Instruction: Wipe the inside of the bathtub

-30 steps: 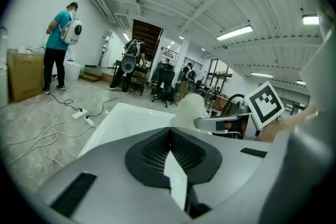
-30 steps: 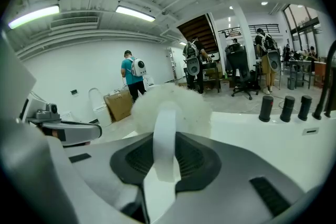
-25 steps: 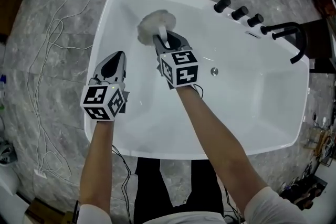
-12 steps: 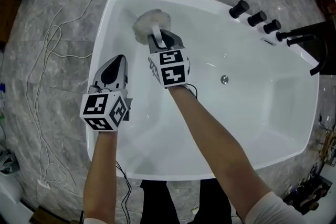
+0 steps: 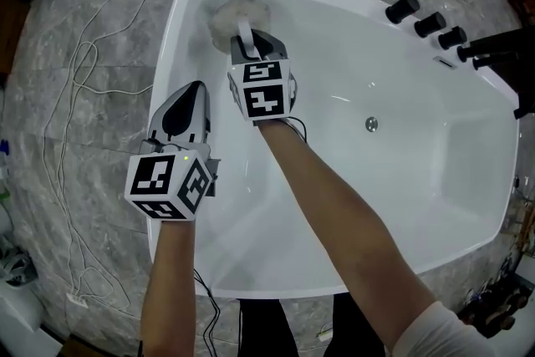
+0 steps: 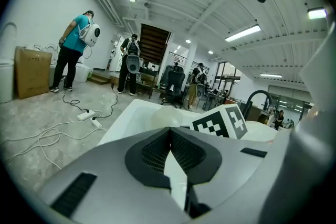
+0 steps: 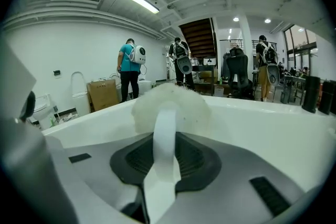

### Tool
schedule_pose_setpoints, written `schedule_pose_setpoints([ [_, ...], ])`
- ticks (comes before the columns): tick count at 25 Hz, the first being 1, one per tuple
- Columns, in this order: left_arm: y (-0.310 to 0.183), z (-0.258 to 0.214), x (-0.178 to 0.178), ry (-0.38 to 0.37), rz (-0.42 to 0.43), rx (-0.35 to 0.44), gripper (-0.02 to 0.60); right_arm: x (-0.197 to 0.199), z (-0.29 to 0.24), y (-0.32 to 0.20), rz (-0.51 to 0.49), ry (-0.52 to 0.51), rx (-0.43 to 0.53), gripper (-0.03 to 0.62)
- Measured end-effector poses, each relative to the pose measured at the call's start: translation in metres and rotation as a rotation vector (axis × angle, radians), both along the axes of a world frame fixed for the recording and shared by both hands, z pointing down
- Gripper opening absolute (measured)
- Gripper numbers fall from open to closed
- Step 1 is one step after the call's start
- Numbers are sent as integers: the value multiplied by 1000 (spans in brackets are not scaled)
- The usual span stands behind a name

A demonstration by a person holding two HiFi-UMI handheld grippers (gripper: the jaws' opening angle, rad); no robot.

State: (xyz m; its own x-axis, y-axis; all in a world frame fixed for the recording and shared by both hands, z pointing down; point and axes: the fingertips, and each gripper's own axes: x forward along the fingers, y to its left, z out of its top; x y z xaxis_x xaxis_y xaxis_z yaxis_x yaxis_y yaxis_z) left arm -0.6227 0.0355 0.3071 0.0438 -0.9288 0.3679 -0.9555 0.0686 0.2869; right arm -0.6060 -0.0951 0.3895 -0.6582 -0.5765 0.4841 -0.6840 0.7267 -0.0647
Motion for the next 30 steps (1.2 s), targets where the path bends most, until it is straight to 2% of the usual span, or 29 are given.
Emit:
schedule_pose_setpoints([
  [10,9,13,-12,13,-3,-13,12,-17,11,-29,61,-1,-3,101],
  [19,12,18,-17,9,1,-10,11,-29,17,-35,52,-7,-6,101],
  [30,6,22,-7,8,13,-8,11,-9,12,-41,63,-36,-2,97],
])
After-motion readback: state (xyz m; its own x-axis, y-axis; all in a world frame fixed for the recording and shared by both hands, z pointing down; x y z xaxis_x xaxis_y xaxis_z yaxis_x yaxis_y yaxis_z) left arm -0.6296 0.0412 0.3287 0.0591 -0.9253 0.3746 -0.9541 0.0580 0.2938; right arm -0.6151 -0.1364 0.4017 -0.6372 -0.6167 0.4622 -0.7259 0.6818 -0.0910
